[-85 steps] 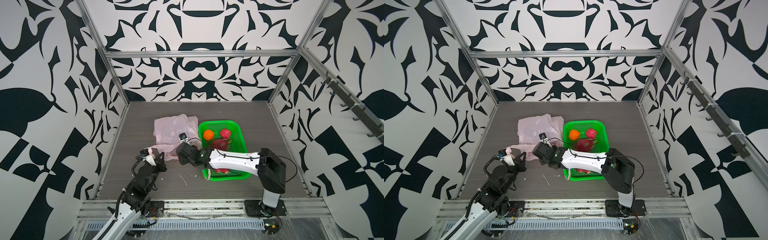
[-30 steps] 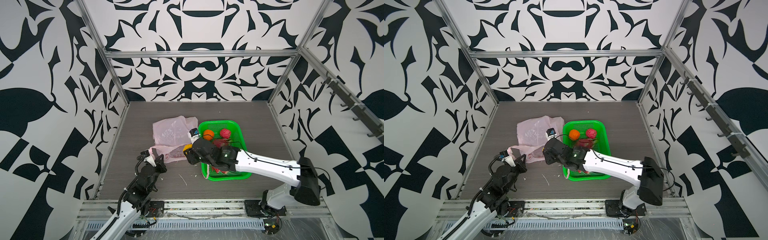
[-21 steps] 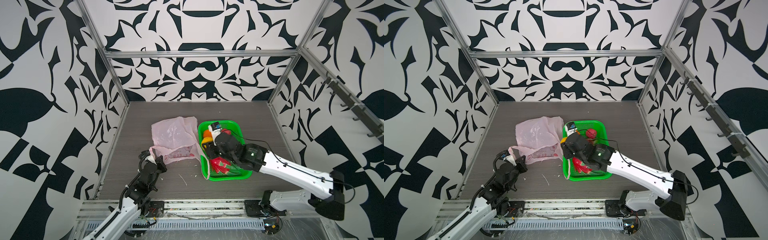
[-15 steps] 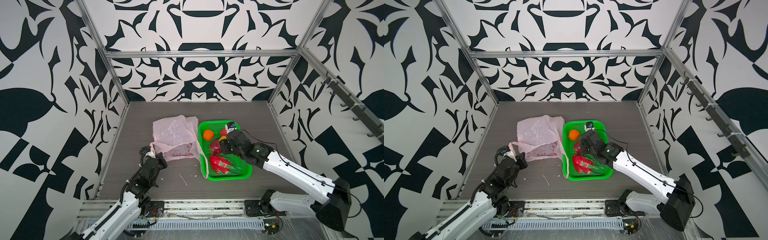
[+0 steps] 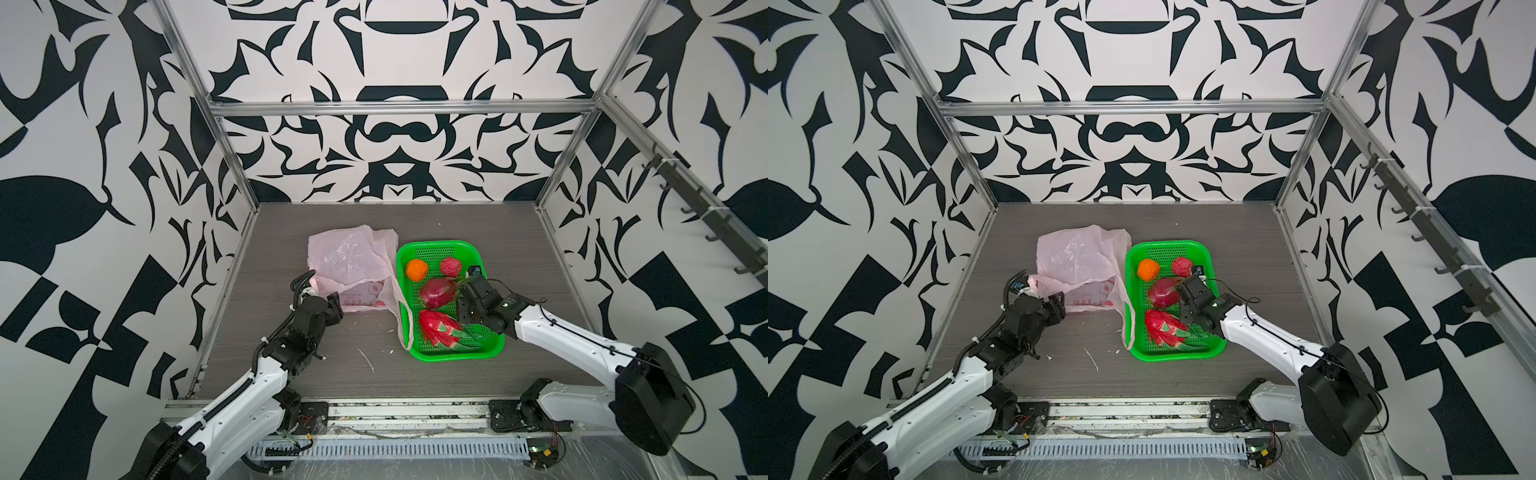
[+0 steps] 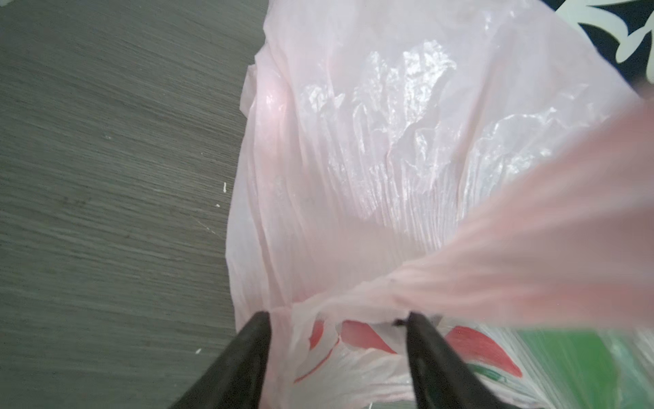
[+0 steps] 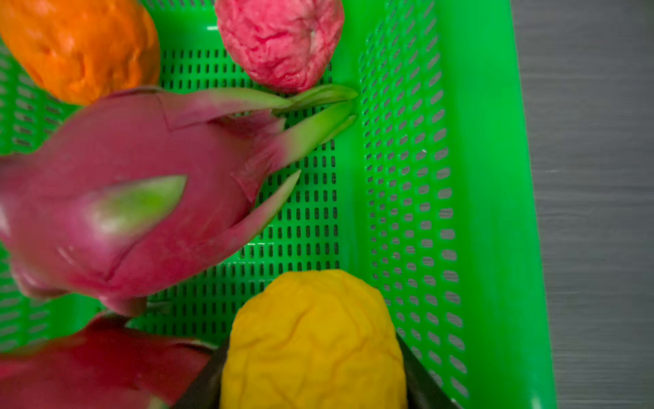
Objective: Untie the knot of the plastic bag and take out the fruit
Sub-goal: Place the fruit in the basket, then reset both arms
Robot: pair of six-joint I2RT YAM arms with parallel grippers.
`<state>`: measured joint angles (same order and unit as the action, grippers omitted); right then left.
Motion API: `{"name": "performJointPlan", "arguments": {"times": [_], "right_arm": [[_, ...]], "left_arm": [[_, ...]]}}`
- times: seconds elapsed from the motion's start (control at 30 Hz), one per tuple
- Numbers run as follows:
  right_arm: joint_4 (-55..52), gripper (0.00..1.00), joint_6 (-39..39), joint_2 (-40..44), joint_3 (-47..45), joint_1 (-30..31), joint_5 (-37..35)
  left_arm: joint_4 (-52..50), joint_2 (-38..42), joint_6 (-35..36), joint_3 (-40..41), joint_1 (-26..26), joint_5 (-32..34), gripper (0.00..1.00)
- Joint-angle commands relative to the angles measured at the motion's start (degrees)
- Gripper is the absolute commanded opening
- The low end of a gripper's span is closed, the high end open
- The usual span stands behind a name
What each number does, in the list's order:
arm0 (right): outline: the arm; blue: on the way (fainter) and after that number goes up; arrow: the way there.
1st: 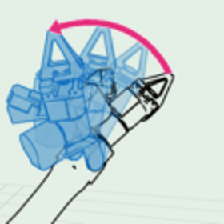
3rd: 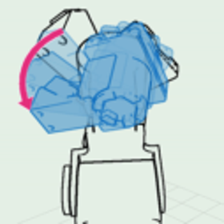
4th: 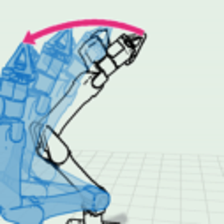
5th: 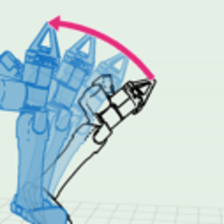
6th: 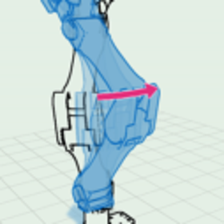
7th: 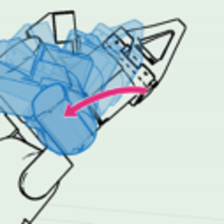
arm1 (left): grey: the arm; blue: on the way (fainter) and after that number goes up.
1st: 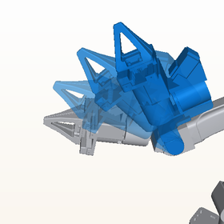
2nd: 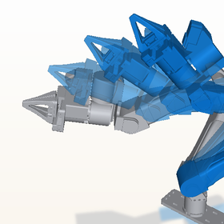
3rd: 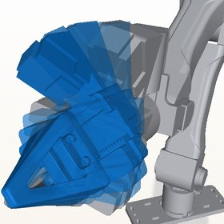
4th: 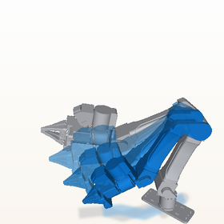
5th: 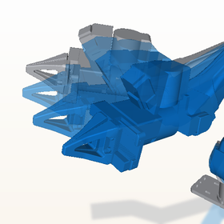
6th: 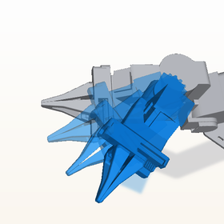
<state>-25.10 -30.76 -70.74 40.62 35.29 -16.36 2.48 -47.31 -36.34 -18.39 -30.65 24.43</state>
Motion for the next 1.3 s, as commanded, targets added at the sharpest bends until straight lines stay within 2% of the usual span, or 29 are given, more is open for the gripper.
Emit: {"name": "performJointPlan", "arguments": {"times": [0.0,0.03,0.07,0.17,0.4,0.53,0.63,0.73,0.8,0.9,1.0,1.13,1.27], "right_arm": [[2.5,0.72,-0.9,0.8,-0.2,-0.2,-0.1],[2.4,0.75,-0.9,1.1,-0.2,-0.3,-0.2],[2.4,0.83,-0.8,1.2,0.0,-0.3,-0.3],[1.7,0.99,-0.7,1.9,0.2,-0.4,-1.1],[0.9,0.99,1.5,8.8,0.9,-1.3,-4.6],[0.3,0.99,5.3,12.2,3.3,-7.4,-2.9],[3.0,0.99,8.6,13.9,3.9,-15.3,0.9],[7.7,0.99,9.9,13.0,3.1,-25.3,4.7],[12.4,0.99,9.9,11.2,1.4,-32.1,10.0],[20.3,0.99,10.8,7.9,-1.8,-37.3,11.0],[26.6,0.99,14.2,4.7,-4.8,-38.1,8.4],[37.5,0.99,18.5,1.1,-10.7,-38.2,5.9],[47.6,0.99,21.3,-1.9,-15.8,-38.2,1.9]], "left_arm": [[-5.6,2.0,0.8,-3.0,0.1,0.4,0.8],[-7.2,2.8,0.9,-3.5,0.1,0.3,0.81],[-9.0,3.8,1.0,-4.1,0.1,0.3,0.84],[-13.7,7.6,1.1,-5.7,0.1,0.5,0.98],[-22.6,16.5,4.0,-9.6,0.2,4.5,1.0],[-20.0,16.6,8.9,-10.8,2.0,8.4,1.0],[-18.2,11.4,10.6,-14.1,9.8,3.2,1.0],[-14.7,3.7,10.8,-17.0,21.6,-7.4,1.0],[-11.8,-2.3,10.3,-18.6,29.9,-13.6,1.0],[-9.0,-10.7,9.8,-21.0,37.0,-16.0,1.0],[-7.5,-18.8,12.2,-23.1,37.9,-13.0,1.0],[-2.4,-27.9,14.1,-22.3,37.9,-12.3,0.99],[10.5,-32.4,15.8,-16.5,37.9,-16.8,1.0]]}}
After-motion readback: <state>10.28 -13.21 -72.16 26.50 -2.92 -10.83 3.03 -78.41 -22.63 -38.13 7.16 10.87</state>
